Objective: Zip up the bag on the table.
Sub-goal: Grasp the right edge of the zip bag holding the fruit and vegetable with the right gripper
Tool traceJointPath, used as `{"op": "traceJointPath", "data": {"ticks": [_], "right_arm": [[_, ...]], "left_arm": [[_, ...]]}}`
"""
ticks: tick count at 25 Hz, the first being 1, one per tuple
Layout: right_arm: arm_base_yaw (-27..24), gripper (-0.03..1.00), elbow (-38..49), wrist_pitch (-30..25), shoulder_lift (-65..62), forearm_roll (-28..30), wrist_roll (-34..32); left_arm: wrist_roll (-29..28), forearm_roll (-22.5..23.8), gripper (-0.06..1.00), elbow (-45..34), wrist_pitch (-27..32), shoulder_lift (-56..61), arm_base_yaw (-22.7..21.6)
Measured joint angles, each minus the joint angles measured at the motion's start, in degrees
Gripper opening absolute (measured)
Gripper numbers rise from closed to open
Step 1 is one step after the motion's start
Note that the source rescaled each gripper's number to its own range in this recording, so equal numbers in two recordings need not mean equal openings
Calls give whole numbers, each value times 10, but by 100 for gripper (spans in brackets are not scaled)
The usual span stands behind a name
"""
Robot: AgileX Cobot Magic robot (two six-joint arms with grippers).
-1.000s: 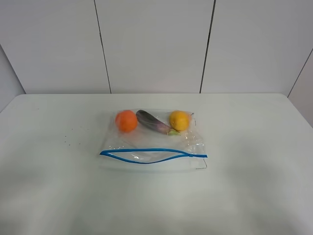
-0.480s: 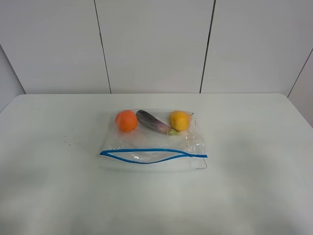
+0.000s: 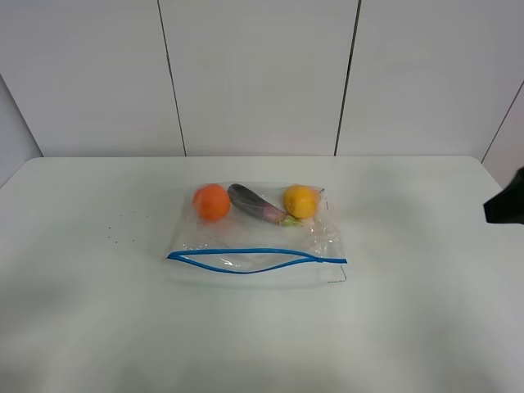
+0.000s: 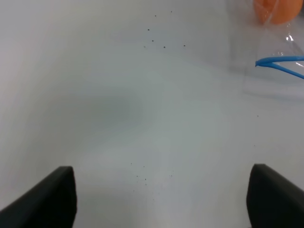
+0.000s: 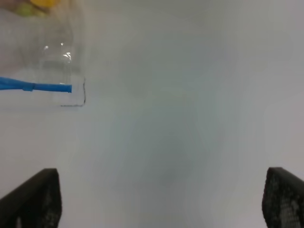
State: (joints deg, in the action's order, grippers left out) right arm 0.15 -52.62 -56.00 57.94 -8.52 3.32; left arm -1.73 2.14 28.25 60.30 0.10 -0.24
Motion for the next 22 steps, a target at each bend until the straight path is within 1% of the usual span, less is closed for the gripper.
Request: {"op": "traceJointPath", "data": {"ticks": [4,8,9,12,15,16,18,20,22], "right_arm": [[0,94,-40,10,139,-32,11],[0,94,-51,56,245,-100,60],[0,94,-51,67,272,-118,82],[0,94,-51,106,341,-196,156],[0,94,-51,139,395,-288,236],[0,94,-51,145,412,-324,274],[0,94,-51,147,444,-392,337],[0,94,-51,142,477,-449,399],[-2,94,-51,130,506,-498,445]], "left_arm": [[0,0,100,0,0,0,0],[0,0,100,0,0,0,0],[0,0,100,0,0,0,0],[0,0,100,0,0,0,0],[0,0,100,0,0,0,0],[0,0,100,0,0,0,0],[0,0,100,0,0,0,0],[0,0,100,0,0,0,0],[0,0,100,0,0,0,0]]}}
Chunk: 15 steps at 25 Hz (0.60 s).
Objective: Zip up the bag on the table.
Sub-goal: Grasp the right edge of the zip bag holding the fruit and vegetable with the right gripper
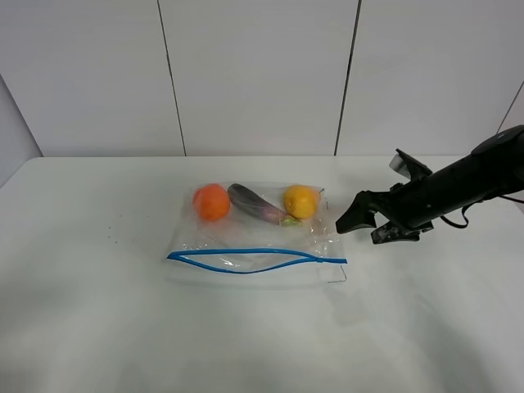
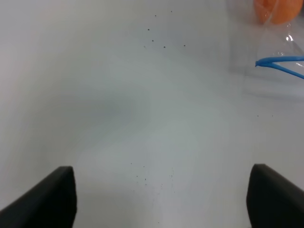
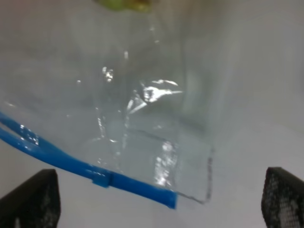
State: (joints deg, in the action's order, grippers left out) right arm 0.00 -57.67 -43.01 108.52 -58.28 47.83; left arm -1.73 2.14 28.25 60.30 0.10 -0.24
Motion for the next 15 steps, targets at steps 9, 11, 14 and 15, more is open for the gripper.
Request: {"op": "traceJointPath", "data": {"ticks": [9,11,14,15], "right_arm": [[-50,89,-1,-109,104,-146,160],[-50,89,-2,-126,112,-159,176],[-47,89,-11,-133,120,-161,180],[-46,89,-18,-138,126,-161,180]], "left_arm": [[0,0,100,0,0,0,0],[0,0,100,0,0,0,0],[0,0,100,0,0,0,0],[0,0,100,0,0,0,0]]}}
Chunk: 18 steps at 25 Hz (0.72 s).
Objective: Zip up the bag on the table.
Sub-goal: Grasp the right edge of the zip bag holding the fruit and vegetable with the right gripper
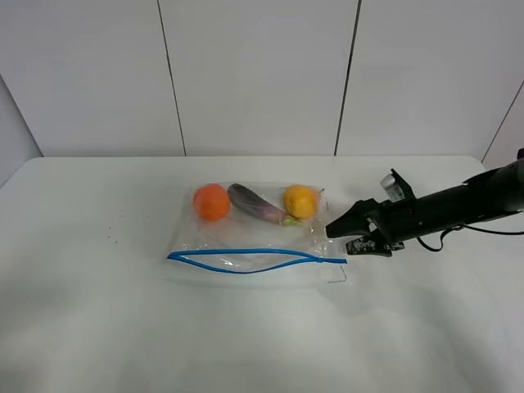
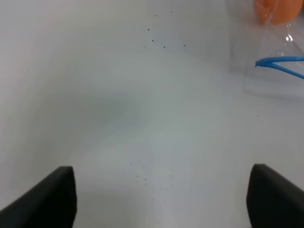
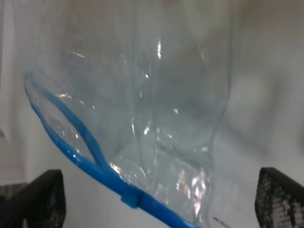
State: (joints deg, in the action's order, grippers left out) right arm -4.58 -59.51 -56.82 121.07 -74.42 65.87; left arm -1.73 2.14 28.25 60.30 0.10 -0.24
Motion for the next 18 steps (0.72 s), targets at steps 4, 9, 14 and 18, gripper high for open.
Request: {"op": "traceJointPath", "data": {"ticks": [4,9,14,18], "right_arm": [[2,88,-50,-38,42,0,-16],[9,88,-61,-62,64,0,-24],[35,88,-61,-50,64,2,-25],[42,86,-61,-44,64,3,-25]], "left_arm": [[0,0,100,0,0,0,0],[0,0,100,0,0,0,0],[0,0,100,0,0,0,0],[0,0,100,0,0,0,0]]}}
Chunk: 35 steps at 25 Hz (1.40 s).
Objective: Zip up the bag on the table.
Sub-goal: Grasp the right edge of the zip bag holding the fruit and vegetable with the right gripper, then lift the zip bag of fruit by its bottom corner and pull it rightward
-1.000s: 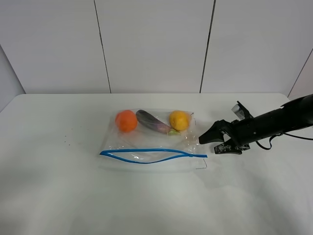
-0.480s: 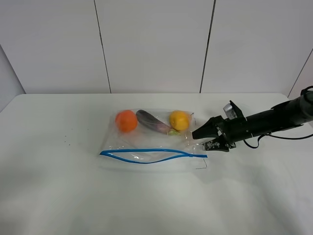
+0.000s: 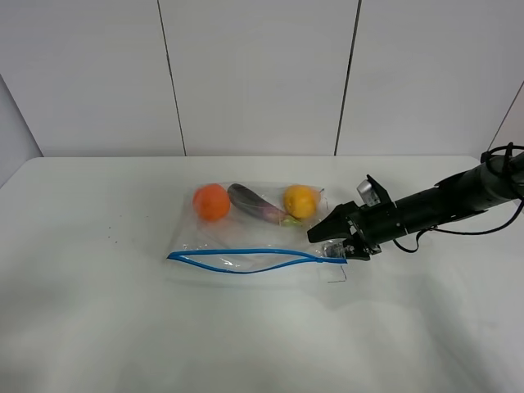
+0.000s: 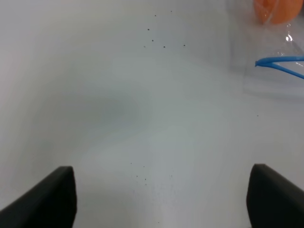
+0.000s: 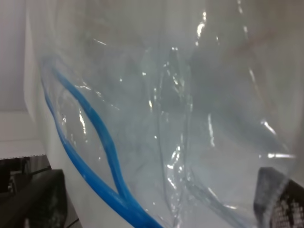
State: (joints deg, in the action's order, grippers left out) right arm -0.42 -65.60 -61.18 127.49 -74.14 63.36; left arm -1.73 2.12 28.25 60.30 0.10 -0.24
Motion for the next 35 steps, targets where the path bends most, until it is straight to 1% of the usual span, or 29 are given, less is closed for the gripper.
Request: {"op": "traceJointPath", "data": {"ticks": [3,7,9,12,13,23,28,32,35], "right_arm": [[0,75,0,0,0,0,-1],[0,53,0,1,0,2,-9],[0,37,0,1,0,6,-11],[0,3,0,1,0,8,-14],[0,0,0,1,0,8,-17],[0,0,0,-21,0,2,-71],[0,0,0,-67,0,-44,-87],[0,0,0,-79,0,-84,-102],[0,0,0,-79,0,-99,-125]], "left_arm": [[0,0,100,0,0,0,0],[0,0,100,0,0,0,0],[0,0,100,0,0,0,0],[0,0,100,0,0,0,0],[0,0,100,0,0,0,0],[0,0,100,0,0,0,0],[0,0,100,0,0,0,0],[0,0,100,0,0,0,0],[0,0,100,0,0,0,0]]}}
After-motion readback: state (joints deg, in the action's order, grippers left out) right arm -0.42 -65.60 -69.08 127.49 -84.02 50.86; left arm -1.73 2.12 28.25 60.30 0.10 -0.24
